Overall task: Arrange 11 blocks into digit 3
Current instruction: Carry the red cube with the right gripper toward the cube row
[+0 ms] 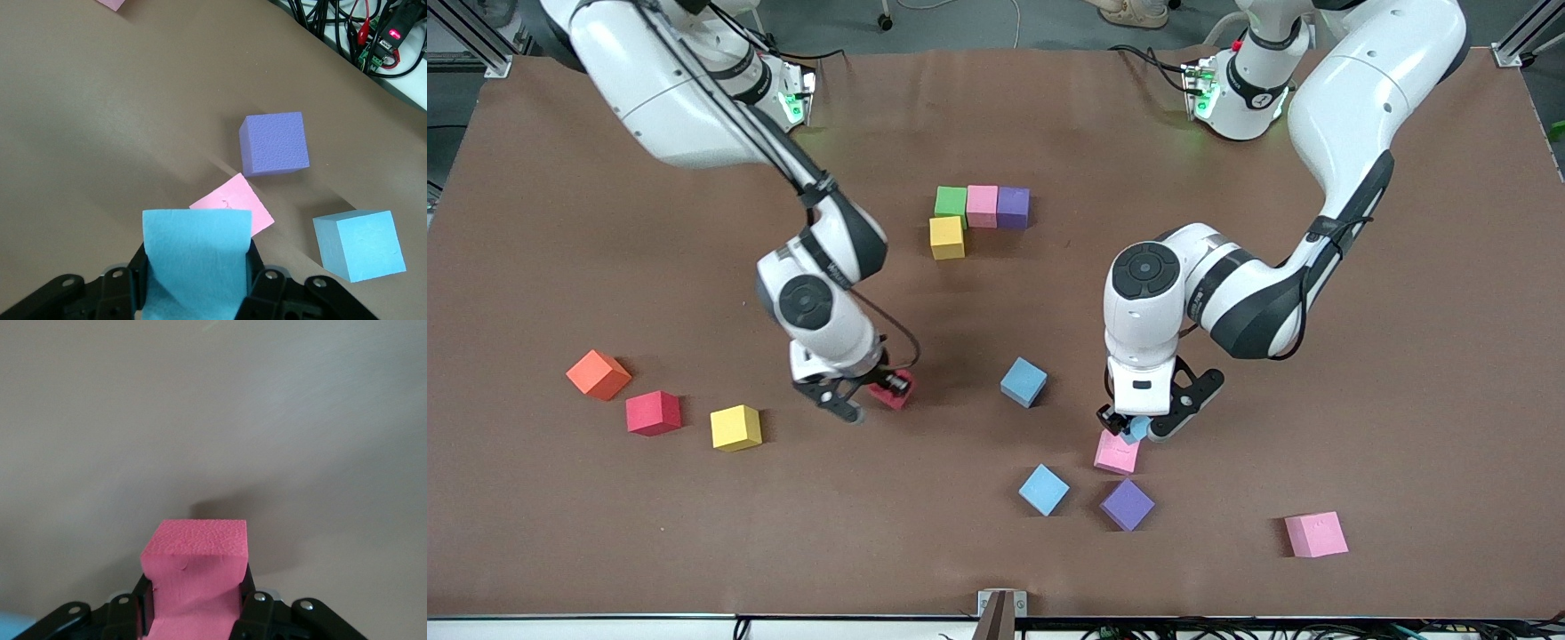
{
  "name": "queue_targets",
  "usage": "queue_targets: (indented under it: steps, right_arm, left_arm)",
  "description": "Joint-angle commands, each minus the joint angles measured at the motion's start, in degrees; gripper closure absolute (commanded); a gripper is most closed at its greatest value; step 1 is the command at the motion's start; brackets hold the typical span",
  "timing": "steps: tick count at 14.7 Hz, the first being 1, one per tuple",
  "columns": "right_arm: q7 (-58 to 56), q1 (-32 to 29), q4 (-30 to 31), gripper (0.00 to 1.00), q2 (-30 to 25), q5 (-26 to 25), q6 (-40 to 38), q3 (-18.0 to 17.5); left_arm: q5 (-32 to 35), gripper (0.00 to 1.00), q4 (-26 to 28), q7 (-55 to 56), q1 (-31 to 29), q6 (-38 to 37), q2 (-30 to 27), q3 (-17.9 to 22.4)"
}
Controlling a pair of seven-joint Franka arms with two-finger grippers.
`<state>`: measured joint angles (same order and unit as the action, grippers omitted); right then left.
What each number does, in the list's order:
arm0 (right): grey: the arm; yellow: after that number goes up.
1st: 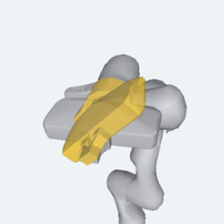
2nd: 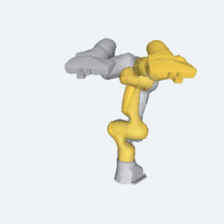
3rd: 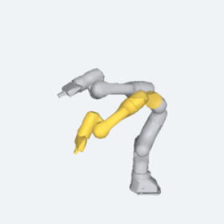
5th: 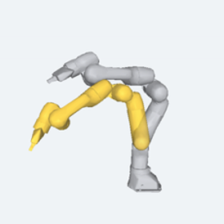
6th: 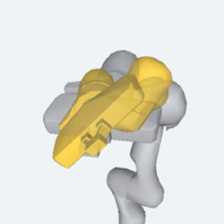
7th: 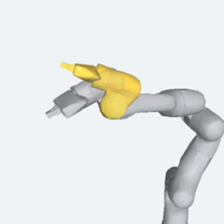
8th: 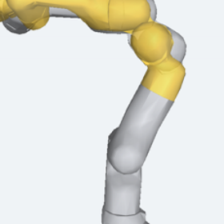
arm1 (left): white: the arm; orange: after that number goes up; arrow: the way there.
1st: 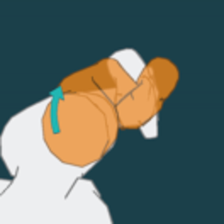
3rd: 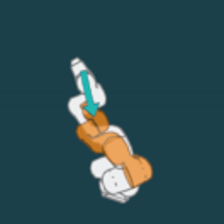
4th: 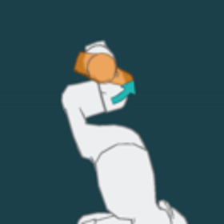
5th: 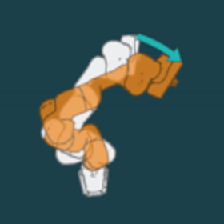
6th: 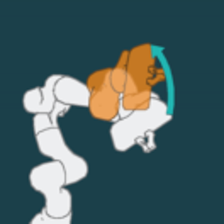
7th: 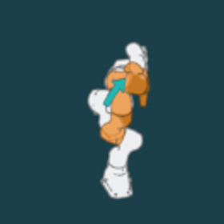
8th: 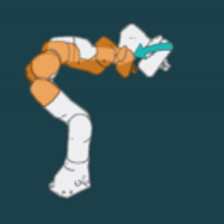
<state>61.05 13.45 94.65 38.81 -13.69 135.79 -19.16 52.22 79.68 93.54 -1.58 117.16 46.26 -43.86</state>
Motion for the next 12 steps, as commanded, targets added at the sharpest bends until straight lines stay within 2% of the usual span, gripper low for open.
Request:
queue_targets:
  steps: [1,5,9,12]
  right_arm:
    - [-8.03,4.2,1.24,0.59,-2.95,2.34,-4.81,0.61]
    - [-16.55,8.16,6.75,0.59,-7.33,2.62,-7.21,0.61]
    - [-18.33,11.42,12.04,0.59,-11.03,2.88,-6.59,0.61]
    - [-18.33,11.87,15.73,0.6,-11.12,2.97,0.15,0.61]
  left_arm:
    - [-0.72,0.93,0.04,-0.37,0.09,-0.44,-0.47,0.18]
    - [-0.72,0.93,0.04,-0.37,0.09,-0.44,-0.47,0.18]
    - [-0.72,0.93,0.04,-0.37,0.09,-0.44,-0.38,0.18]
    - [-0.72,0.92,0.04,-0.37,0.09,-0.44,-0.38,0.18]
